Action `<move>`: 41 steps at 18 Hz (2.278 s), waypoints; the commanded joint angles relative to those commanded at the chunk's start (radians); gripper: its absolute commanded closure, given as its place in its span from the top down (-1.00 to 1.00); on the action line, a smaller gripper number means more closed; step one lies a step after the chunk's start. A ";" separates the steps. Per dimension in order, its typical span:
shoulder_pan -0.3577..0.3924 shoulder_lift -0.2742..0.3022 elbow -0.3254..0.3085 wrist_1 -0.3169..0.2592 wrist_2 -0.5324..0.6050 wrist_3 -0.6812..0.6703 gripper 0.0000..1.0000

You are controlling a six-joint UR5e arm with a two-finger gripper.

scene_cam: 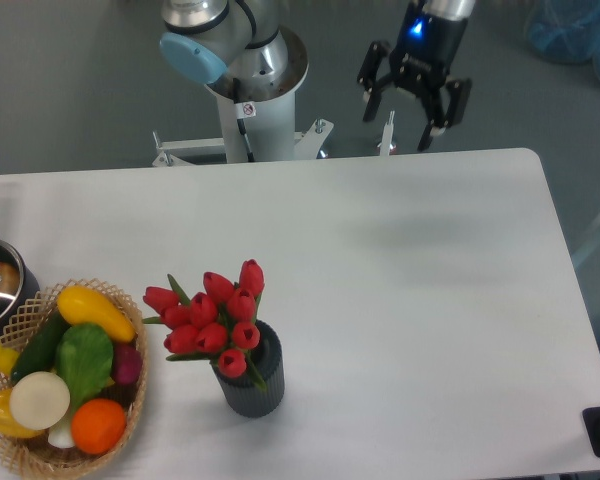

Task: Pick up the flowers from the vase
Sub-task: 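Move the open gripper down toward the red tulips in the black vase, then position the open gripper around the tulip stems just above the vase rim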

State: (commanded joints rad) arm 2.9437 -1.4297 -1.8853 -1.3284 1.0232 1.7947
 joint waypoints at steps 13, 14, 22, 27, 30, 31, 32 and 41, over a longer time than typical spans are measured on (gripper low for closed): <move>-0.110 -0.133 -0.009 0.053 -0.152 -0.026 1.00; -0.130 -0.155 -0.009 0.070 -0.172 -0.028 1.00; -0.187 -0.250 -0.011 0.170 -0.353 -0.139 1.00; -0.187 -0.293 -0.011 0.189 -0.486 -0.207 1.00; -0.187 -0.325 -0.008 0.193 -0.537 -0.210 1.00; -0.189 -0.336 -0.005 0.199 -0.546 -0.210 1.00; -0.198 -0.347 -0.002 0.208 -0.563 -0.210 1.00; -0.244 -0.433 0.068 0.273 -0.580 -0.255 1.00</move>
State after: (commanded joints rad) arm 2.6999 -1.8622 -1.8178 -1.0554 0.4433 1.5401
